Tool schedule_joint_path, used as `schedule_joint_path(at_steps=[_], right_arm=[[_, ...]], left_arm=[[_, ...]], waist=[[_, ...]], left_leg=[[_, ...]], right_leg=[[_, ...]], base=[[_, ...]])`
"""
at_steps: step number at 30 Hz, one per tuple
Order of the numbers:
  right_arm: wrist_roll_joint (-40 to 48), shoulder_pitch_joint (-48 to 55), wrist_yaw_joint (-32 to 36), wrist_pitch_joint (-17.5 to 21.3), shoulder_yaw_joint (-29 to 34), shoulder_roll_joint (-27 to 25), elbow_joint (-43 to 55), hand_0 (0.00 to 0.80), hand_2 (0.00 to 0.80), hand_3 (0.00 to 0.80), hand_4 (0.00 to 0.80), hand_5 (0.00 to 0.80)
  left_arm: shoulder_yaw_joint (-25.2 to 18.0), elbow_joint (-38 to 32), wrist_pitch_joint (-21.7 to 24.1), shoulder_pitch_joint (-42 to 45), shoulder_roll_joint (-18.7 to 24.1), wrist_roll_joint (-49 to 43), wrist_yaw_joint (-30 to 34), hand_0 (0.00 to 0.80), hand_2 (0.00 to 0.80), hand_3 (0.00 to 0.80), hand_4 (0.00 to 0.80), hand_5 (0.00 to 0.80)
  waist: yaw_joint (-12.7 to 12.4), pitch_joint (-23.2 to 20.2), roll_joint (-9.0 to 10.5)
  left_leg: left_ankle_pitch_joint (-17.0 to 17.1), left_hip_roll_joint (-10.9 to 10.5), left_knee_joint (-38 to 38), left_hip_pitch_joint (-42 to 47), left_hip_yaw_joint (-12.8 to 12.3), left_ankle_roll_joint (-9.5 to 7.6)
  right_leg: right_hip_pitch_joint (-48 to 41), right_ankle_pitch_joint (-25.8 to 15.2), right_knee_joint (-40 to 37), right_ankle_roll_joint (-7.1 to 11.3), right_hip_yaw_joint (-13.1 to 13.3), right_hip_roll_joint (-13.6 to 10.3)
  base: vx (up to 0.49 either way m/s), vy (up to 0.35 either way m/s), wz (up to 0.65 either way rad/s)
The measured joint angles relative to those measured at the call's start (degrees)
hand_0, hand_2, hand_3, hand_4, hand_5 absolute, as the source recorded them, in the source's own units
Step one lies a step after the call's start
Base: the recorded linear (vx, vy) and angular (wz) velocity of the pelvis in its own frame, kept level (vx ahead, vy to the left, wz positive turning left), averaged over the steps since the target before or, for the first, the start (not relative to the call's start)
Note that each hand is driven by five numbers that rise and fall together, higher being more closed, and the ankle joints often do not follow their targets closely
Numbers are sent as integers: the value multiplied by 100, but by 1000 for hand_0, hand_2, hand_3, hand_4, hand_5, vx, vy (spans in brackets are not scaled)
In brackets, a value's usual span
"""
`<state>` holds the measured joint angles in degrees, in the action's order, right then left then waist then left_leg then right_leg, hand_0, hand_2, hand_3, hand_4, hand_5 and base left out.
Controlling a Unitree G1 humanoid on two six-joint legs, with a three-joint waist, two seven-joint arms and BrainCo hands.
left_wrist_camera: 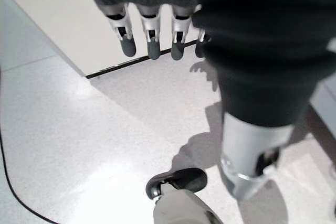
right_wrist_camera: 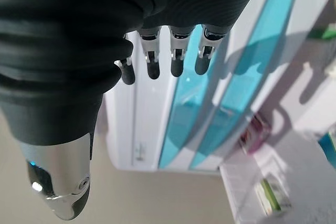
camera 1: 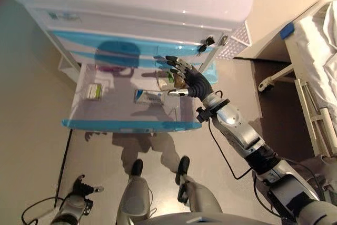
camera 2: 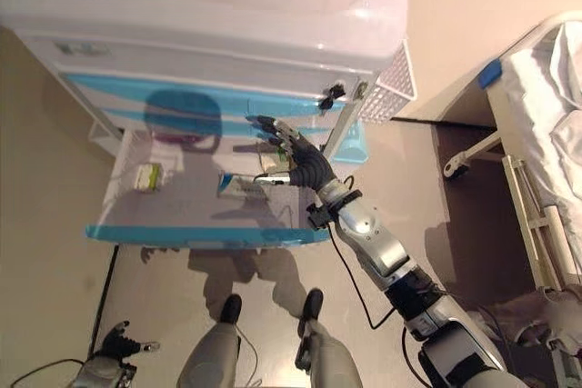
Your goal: Open the drawer and pick up the medicine
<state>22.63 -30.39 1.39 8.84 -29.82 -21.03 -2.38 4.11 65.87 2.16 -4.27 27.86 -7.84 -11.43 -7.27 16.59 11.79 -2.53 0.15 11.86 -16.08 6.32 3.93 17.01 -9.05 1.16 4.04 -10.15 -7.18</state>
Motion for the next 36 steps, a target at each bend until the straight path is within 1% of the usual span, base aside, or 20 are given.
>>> schedule_joint_path(at_steps=[2,3,4,6,7,8,9,10,12,13,16,18,19,21,25,28,33,36], right_arm=[[4,-170,-51,14,-125,35,14,0,0,0,0,0],[4,-305,-61,27,-220,38,12,0,0,0,0,0],[4,-338,-63,37,-234,36,12,0,0,0,0,0],[4,-358,-77,53,-271,39,10,0,0,0,0,0],[3,-402,-100,65,-272,39,5,0,0,0,0,0],[3,-448,-107,85,-271,40,4,0,0,0,0,0],[2,-474,-114,94,-276,51,1,0,0,0,0,0],[1,-539,-157,102,-280,48,-20,0,0,0,0,0],[-4,-607,-192,102,-286,51,-37,0,0,0,0,0],[-16,-650,-229,107,-295,47,-50,0,0,0,0,0],[-98,-783,-328,111,-334,35,-154,0,0,0,0,0],[-254,-921,-407,111,-357,25,-277,0,0,0,0,0],[-388,-1004,-487,111,-400,22,-352,0,0,0,0,0],[-645,-1134,-566,111,-448,32,-480,0,0,0,0,0],[-1167,-1298,-806,110,-450,23,-612,0,0,0,0,0],[-1643,-1544,-1004,104,-460,41,-868,0,0,0,0,0],[-2083,-1707,-1171,73,-465,85,-1336,0,0,0,0,0],[-2270,-1754,-1239,-22,-465,93,-1513,0,0,0,0,0]], left_arm=[[86,-99,3,-98,87,15,-38,0,0,0,0,0],[110,-127,-5,-196,118,21,-69,0,0,0,0,0],[141,-163,-10,-241,133,25,-82,0,0,0,0,0],[195,-199,-9,-325,142,46,-101,0,0,0,0,0],[231,-299,-11,-341,146,78,-110,0,0,0,0,0],[267,-384,-11,-345,151,80,-113,0,0,0,0,0],[279,-379,-11,-337,151,83,-116,0,0,0,0,0],[389,-410,-11,-361,151,85,-117,0,0,0,0,0],[394,-386,-13,-360,149,85,-119,0,0,0,0,0],[403,-376,-16,-353,164,89,-122,0,0,0,0,0],[443,-378,-7,-369,226,91,-152,0,0,0,0,0],[477,-403,0,-435,241,91,-155,0,0,0,0,0],[559,-405,-3,-473,243,92,-164,0,0,0,0,0],[600,-415,15,-485,239,92,-170,0,0,0,0,0],[708,-432,43,-513,233,93,-219,0,0,0,0,0],[724,-452,53,-515,233,93,-259,0,0,0,0,0],[825,-471,68,-568,212,95,-322,0,0,0,0,0],[825,-485,91,-591,202,106,-334,0,0,0,0,0]], waist=[[-14,88,79],[-33,199,88],[-26,235,94],[-161,274,108],[-172,303,83],[-184,331,82],[-229,351,78],[-292,392,79],[-325,430,63],[-331,454,34],[-337,515,5],[-329,559,-41],[-327,596,-79],[-351,604,-89],[-480,651,-153],[-489,670,-178],[-490,698,-220],[-494,733,-274]], left_leg=[[-14,26,105,-201,38,24],[-10,39,156,-294,127,37],[-18,35,178,-317,173,52],[-24,53,187,-364,254,81],[-26,47,205,-410,389,103],[-21,50,206,-428,481,124],[-15,58,210,-441,503,133],[-23,60,225,-450,535,143],[-24,53,238,-467,583,147],[-29,43,267,-492,641,154],[-33,33,314,-545,699,161],[-41,7,390,-658,807,173],[-45,-7,395,-703,882,181],[-29,-20,395,-774,956,198],[-15,-38,400,-834,989,192],[-11,-58,430,-893,1028,190],[20,-102,437,-925,1114,190],[23,-121,460,-941,1127,186]], right_leg=[[140,13,40,-20,-67,17],[194,22,100,-35,-141,31],[194,32,100,-54,-159,36],[225,72,149,-111,-218,56],[220,133,209,-197,-330,55],[224,187,266,-213,-411,56],[230,197,295,-221,-447,57],[247,223,337,-227,-462,62],[247,261,370,-224,-495,54],[244,296,407,-214,-541,44],[282,379,542,-222,-623,11],[349,407,610,-237,-707,-5],[353,423,631,-239,-775,-16],[405,443,655,-247,-794,-19],[458,472,699,-237,-812,-28],[496,478,708,-235,-851,-42],[506,486,715,-227,-906,-70],[508,491,732,-220,-921,-89]], base=[[-48,-59,14],[-22,-45,21],[-7,-48,24],[6,-52,22],[-6,-29,38],[-16,-21,42],[-16,-25,22],[-1,-10,9],[0,-25,13],[-5,-32,18],[7,-25,18],[21,-23,24],[9,-11,23],[5,-9,19],[12,0,7],[4,3,7],[1,9,6],[-3,5,3]])
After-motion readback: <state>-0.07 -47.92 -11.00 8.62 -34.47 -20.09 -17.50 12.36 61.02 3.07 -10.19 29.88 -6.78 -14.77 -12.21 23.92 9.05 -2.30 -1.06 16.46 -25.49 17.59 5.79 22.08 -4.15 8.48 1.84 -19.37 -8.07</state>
